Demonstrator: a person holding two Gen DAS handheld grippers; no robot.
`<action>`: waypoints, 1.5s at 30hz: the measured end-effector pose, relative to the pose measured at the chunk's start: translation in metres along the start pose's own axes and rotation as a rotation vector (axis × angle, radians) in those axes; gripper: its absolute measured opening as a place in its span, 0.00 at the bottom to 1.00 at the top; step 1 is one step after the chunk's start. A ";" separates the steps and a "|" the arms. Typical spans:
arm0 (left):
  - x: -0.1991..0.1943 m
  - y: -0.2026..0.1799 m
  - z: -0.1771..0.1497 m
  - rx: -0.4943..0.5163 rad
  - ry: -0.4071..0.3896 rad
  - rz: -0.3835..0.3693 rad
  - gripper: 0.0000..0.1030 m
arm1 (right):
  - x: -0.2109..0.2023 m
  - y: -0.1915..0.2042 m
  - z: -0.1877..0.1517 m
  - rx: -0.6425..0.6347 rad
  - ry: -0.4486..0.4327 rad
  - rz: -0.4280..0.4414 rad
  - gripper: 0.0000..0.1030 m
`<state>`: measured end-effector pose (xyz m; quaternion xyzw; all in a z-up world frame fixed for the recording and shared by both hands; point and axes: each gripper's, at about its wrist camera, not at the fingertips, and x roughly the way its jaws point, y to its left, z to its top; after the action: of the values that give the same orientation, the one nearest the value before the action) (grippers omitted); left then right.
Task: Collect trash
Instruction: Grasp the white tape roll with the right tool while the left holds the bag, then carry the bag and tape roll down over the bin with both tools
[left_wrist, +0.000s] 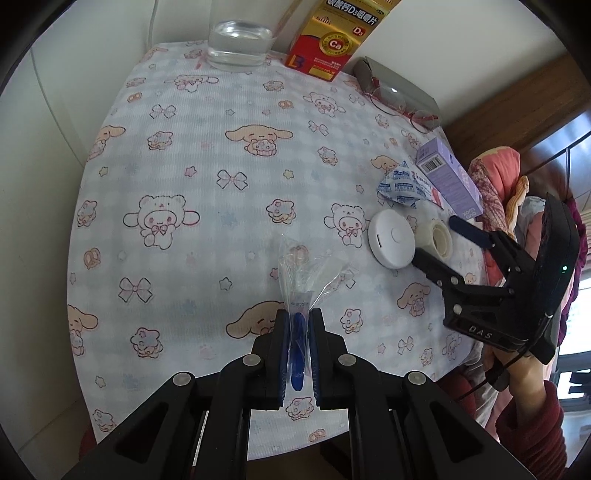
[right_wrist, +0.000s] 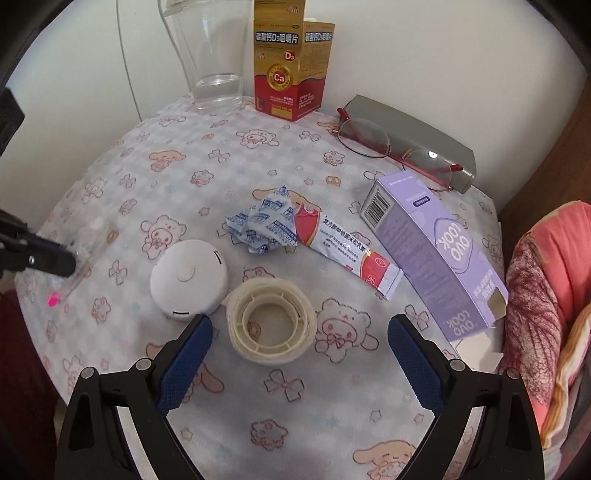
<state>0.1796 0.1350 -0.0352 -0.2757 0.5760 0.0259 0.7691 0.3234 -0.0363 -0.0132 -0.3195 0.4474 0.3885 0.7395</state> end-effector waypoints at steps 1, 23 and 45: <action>0.000 0.000 0.000 0.000 0.001 -0.003 0.11 | 0.001 0.000 0.001 0.003 -0.003 0.004 0.85; -0.029 -0.007 -0.025 0.020 -0.045 -0.061 0.11 | -0.070 0.016 -0.034 0.159 -0.151 0.197 0.41; -0.033 -0.040 -0.178 0.183 -0.005 -0.039 0.11 | -0.115 0.069 -0.177 0.386 -0.147 0.418 0.41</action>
<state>0.0275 0.0295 -0.0223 -0.2155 0.5685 -0.0413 0.7929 0.1562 -0.1805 0.0125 -0.0448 0.5145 0.4623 0.7208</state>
